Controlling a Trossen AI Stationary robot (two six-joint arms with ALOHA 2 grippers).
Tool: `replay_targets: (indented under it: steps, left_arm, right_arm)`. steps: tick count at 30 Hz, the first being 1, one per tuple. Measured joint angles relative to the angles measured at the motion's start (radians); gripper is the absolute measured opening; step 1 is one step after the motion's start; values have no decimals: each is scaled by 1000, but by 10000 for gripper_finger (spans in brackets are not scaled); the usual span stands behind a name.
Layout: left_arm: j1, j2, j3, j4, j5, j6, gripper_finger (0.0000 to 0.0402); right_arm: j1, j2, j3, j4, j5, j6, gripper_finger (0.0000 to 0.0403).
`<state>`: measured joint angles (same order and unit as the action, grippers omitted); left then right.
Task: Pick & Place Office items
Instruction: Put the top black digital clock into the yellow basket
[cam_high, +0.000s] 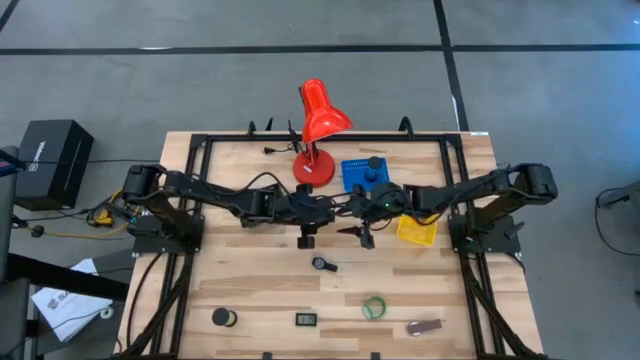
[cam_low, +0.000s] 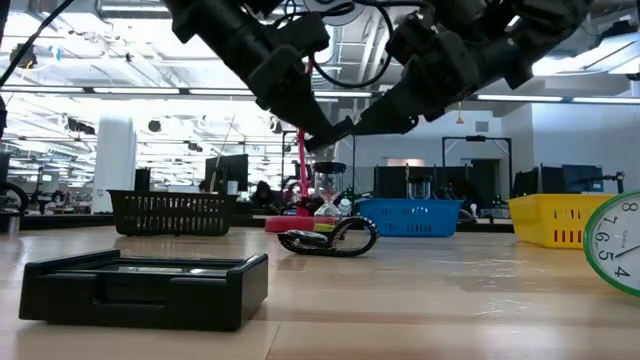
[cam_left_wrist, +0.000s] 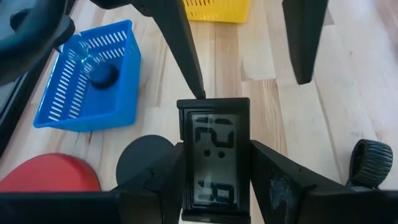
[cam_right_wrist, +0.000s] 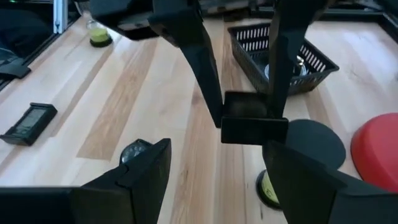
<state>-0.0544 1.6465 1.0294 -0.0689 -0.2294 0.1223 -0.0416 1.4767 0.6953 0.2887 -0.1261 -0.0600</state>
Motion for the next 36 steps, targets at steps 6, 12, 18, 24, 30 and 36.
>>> replay_targets:
  steps: [6, 12, 18, 24, 30, 36]
  left_arm:
    - [-2, -7, 10, 28, -46, 1, 147]
    - [-2, -4, 7, 26, -52, 0, 150]
    - [-2, -4, 7, 46, -52, 0, 148]
    - [-2, -4, 7, 65, -52, 0, 151]
    - [-2, -4, 6, 71, -52, 3, 147]
    - [-2, -4, 6, 71, -53, 3, 152]
  right_arm:
    - [1, -20, 0, -86, 8, 0, 249]
    - [-23, -23, 0, -113, 101, 39, 249]
    - [-46, -23, 0, -55, 123, 77, 249]
    - [-26, -23, 0, -34, 95, 28, 249]
    - [6, -23, 0, 10, 97, -43, 249]
    - [7, -23, -1, 49, 98, -45, 249]
